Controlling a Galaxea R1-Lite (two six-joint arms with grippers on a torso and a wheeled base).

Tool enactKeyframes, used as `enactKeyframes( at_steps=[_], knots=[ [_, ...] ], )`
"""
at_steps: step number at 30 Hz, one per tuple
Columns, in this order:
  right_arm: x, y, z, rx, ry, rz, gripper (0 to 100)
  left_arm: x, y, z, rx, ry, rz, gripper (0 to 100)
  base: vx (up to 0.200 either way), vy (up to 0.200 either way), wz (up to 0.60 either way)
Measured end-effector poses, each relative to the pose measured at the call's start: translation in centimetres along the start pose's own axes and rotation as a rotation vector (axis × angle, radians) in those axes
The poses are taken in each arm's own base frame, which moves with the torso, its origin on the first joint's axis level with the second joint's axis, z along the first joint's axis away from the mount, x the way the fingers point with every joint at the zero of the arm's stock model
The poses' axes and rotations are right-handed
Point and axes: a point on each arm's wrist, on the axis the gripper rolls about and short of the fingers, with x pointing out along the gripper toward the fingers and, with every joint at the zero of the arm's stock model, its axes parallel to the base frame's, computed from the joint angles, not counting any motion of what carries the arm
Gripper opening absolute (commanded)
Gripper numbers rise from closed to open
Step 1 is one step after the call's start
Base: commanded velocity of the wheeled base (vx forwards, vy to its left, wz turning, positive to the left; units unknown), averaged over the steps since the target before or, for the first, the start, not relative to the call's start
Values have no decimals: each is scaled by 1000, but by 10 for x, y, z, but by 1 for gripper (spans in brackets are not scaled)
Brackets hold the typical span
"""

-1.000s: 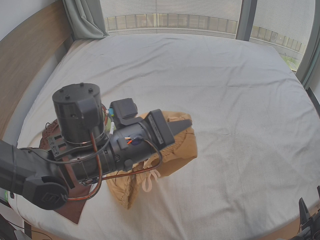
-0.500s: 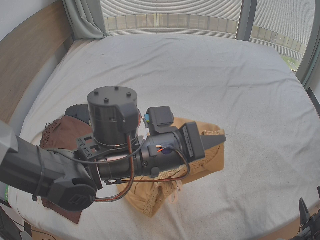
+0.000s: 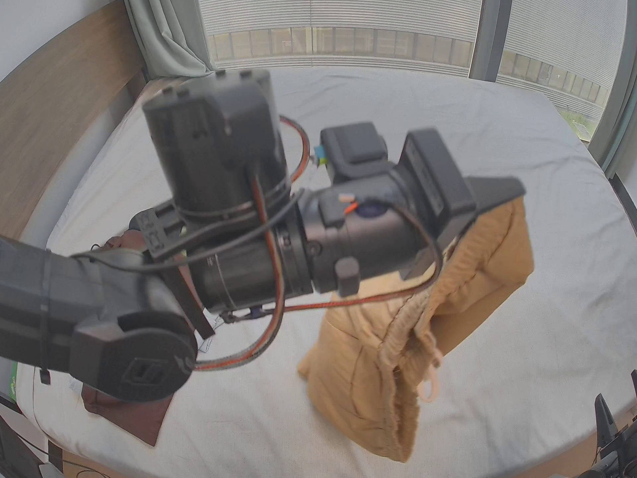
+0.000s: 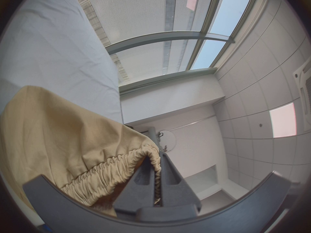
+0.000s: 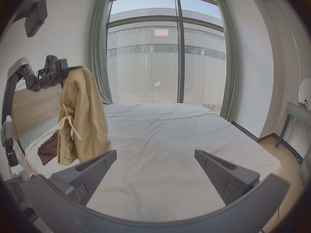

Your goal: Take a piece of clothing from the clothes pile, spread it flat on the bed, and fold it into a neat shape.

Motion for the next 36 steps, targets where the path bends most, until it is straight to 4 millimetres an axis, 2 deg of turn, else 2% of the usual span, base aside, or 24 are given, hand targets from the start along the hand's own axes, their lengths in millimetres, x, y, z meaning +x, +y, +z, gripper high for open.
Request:
enactKeyframes(
  at_steps=[6,8,12,15,18,21,28,33,36],
  knots=[
    [0,0,0,0,0,0,100,9,-55,27,-53,-116,-167,0,0,0,0],
    [0,0,0,0,0,0,100,9,-66,33,-79,-148,-198,0,0,0,0],
    [0,0,0,0,0,0,100,3,-79,46,-75,-194,-228,0,0,0,0],
    [0,0,0,0,0,0,100,-5,-74,51,-58,-217,-200,0,0,0,0],
    [0,0,0,0,0,0,100,-16,-55,52,-36,-231,-121,0,0,0,0],
    [0,0,0,0,0,0,100,-29,-27,46,-16,-231,-17,0,0,0,0],
    [0,0,0,0,0,-1,100,-73,55,24,81,-256,207,0,0,0,0],
    [0,0,0,0,0,-1,100,-88,93,19,182,-328,217,0,0,0,0],
    [0,0,0,0,0,-1,100,-96,124,14,211,-352,267,0,0,0,0]
  ],
)
